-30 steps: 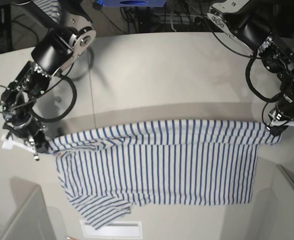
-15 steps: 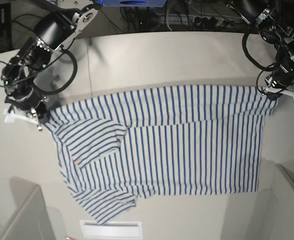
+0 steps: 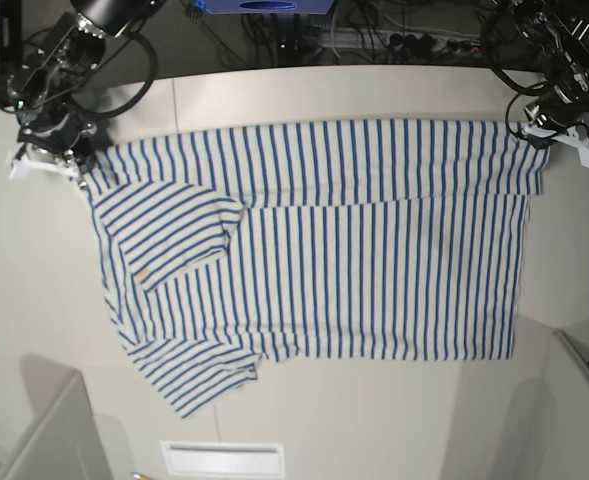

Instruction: Fold the T-shirt properly

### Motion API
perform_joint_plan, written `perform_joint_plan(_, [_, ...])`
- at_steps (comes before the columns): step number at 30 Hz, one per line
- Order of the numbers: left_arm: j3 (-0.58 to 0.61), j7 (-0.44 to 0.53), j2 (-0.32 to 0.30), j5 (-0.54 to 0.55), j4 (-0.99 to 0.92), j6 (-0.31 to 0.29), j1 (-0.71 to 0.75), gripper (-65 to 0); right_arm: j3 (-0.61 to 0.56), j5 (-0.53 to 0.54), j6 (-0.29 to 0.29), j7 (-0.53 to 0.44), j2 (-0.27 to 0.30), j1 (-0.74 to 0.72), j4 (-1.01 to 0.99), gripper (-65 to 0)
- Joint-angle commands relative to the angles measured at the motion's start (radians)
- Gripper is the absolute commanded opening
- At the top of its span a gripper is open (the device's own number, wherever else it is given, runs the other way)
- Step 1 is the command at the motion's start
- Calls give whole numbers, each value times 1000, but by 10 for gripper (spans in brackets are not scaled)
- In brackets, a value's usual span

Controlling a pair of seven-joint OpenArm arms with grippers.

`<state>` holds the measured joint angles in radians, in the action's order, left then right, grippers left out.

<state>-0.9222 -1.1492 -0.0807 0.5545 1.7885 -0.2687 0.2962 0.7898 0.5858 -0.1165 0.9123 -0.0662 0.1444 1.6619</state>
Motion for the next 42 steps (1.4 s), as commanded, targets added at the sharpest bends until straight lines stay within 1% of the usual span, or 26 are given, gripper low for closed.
perform_joint_plan(1, [-5, 19, -15, 5, 37, -2, 13, -650, 3, 7, 5, -25, 13, -1, 42, -650])
perform_joint_plan(5, [-5, 19, -15, 5, 84, -2, 70, -650, 4, 7, 5, -22, 10, 39, 85, -650])
perform_joint_plan(11, [-7, 19, -15, 2, 84, -2, 130, -650, 4, 9, 5, -22, 6, 97, 90, -650])
perform_joint_plan(18, [-8, 19, -15, 0, 80, -2, 166, -650, 4, 9, 5, -22, 6, 163, 90, -650])
perform_joint_plan(24, [-7, 19, -15, 0, 81, -2, 183, -650, 3, 9, 5, -19, 4, 176, 90, -650])
perform_joint_plan(29, [-8, 19, -15, 0, 80, -2, 185, -650, 4, 9, 5, 55, 4, 174, 129, -650])
perform_joint_plan(35, [-7, 18, -15, 0, 80, -2, 185, -650, 4, 9, 5, 64, 4, 174, 156, -650])
perform_joint_plan(36, [-7, 18, -17, 0, 80, -2, 185, -650, 4, 9, 5, 64, 4, 176, 156, -606])
perform_joint_plan(37, [-8, 16, -17, 0, 80, -2, 185, -650, 4, 9, 5, 64, 4, 179, 156, -513])
perform_joint_plan(39, [-13, 16, -17, 0, 78, -2, 185, -650, 4, 9, 5, 55, 4, 191, 157, -369])
perform_joint_plan(40, [-15, 16, -17, 0, 76, -2, 186, -650, 6, 9, 5, 55, 4, 191, 157, -326])
perform_joint_plan(41, [-16, 16, -15, 0, 75, -2, 186, -650, 7, 7, 5, 54, 4, 195, 157, -303])
perform_joint_plan(42, [-16, 16, -15, 0, 75, -2, 188, -650, 18, 7, 5, 54, 4, 199, 157, -303])
